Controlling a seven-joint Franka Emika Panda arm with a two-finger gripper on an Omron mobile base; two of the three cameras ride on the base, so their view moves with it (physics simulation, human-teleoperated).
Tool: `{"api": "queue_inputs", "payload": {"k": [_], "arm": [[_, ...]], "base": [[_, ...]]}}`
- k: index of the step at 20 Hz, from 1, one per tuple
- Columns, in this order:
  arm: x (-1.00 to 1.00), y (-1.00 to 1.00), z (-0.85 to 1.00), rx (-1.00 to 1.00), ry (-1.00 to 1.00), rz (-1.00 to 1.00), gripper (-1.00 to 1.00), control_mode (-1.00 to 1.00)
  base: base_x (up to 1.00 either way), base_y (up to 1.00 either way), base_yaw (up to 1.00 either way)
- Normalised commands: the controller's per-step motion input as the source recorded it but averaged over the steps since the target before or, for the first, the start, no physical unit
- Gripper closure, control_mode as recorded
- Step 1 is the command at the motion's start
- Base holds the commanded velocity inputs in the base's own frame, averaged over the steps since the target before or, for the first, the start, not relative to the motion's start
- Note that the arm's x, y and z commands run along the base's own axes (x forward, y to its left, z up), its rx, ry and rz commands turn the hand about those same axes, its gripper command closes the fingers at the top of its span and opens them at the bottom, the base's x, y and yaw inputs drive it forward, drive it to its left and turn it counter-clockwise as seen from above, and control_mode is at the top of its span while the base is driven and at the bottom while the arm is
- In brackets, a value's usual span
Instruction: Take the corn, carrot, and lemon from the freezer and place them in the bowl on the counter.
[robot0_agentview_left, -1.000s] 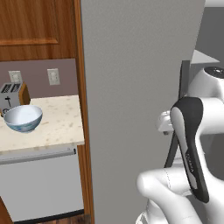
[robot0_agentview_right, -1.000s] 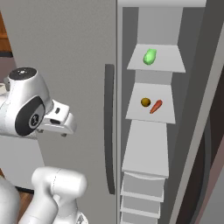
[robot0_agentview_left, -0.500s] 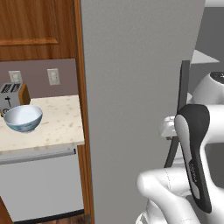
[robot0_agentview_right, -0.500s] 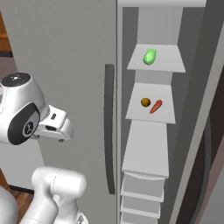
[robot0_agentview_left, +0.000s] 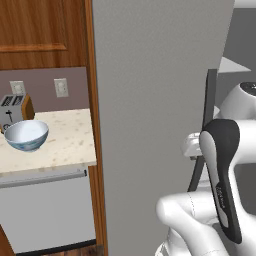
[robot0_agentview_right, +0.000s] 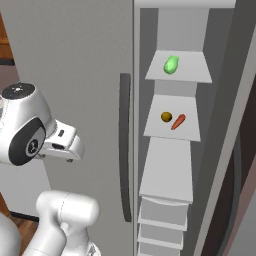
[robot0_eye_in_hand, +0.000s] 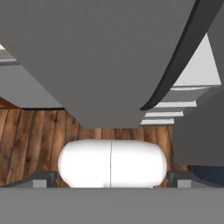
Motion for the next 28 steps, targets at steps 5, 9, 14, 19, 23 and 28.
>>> {"api": "queue_inputs", "payload": {"k": [5,9,14,19,23,28], "arm": [[0.00,0.00,0.00,0.00,0.00,0.00,-1.00,1.00],[0.00,0.00,0.00,0.00,0.00,0.00,-1.00,1.00],[0.00,0.00,0.00,0.00,0.00,0.00,-1.00,1.00],[0.00,0.00,0.00,0.00,0.00,0.00,-1.00,1.00],[0.00,0.00,0.00,0.00,0.00,0.00,-1.00,1.00],[0.00,0.00,0.00,0.00,0.00,0.00,-1.00,1.00]], "base": [[0.00,-0.22,0.00],[0.01,-0.28,0.00],[0.25,-0.30,0.00],[0.50,-0.13,0.00],[0.52,-0.09,0.00],[0.32,-0.37,0.00]]}}
